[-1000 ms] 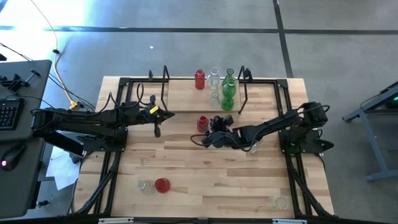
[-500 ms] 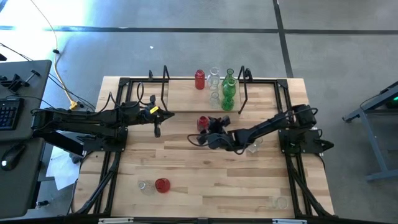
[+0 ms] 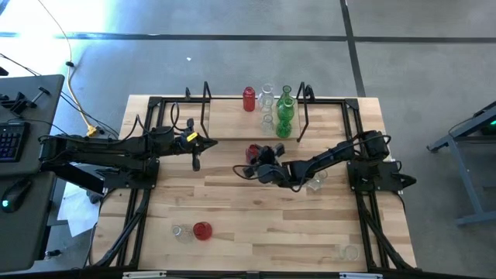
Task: Sort vases onto shelf
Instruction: Put the right red vase aligned with the other red vase on the shelf
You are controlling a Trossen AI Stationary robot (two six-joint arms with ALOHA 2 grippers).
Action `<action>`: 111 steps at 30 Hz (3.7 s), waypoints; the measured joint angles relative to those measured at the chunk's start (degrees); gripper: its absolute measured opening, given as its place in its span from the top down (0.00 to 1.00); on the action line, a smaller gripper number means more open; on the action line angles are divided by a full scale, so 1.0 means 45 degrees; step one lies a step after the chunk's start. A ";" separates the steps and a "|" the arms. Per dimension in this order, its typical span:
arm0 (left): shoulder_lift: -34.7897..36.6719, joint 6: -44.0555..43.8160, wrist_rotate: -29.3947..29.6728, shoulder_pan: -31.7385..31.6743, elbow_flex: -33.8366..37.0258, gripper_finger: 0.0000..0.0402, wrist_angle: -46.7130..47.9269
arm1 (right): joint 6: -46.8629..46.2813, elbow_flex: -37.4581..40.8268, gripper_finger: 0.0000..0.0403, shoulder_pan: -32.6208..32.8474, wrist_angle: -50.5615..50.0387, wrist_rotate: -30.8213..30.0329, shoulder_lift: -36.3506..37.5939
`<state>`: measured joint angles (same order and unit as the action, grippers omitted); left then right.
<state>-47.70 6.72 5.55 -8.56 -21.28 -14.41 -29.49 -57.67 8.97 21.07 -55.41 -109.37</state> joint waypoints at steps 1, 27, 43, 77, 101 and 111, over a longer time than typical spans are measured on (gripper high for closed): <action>0.0000 0.0000 0.0002 0.0000 0.0000 1.00 0.0000 | 0.0238 0.0002 0.75 0.0000 0.0214 0.0007 -0.0014; 0.0000 -0.0010 0.0234 -0.0005 0.0000 1.00 -0.0019 | 0.4321 -0.5218 0.83 -0.2487 0.0693 -0.1868 -0.1238; 0.0000 -0.0005 0.0242 -0.0010 0.0000 1.00 -0.0010 | 0.2955 -0.5362 0.83 -0.3354 0.0807 -0.2585 -0.2547; -0.0003 0.0121 0.0244 -0.0010 0.0000 1.00 0.0001 | 0.3631 -0.5333 0.83 -0.4085 0.2364 -0.2226 -0.3266; 0.0000 0.0112 0.0240 -0.0005 0.0000 1.00 -0.0005 | 0.6790 -0.6141 0.83 -0.4070 0.3281 -0.2406 -0.3271; -0.0004 0.0087 0.0240 -0.0008 0.0000 1.00 -0.0005 | 0.5014 -0.6397 0.83 -0.4080 0.1157 -0.2246 -0.3266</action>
<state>-47.72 7.11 6.63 -8.59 -21.28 -14.44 -6.92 -86.46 -9.39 26.28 -65.51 -124.07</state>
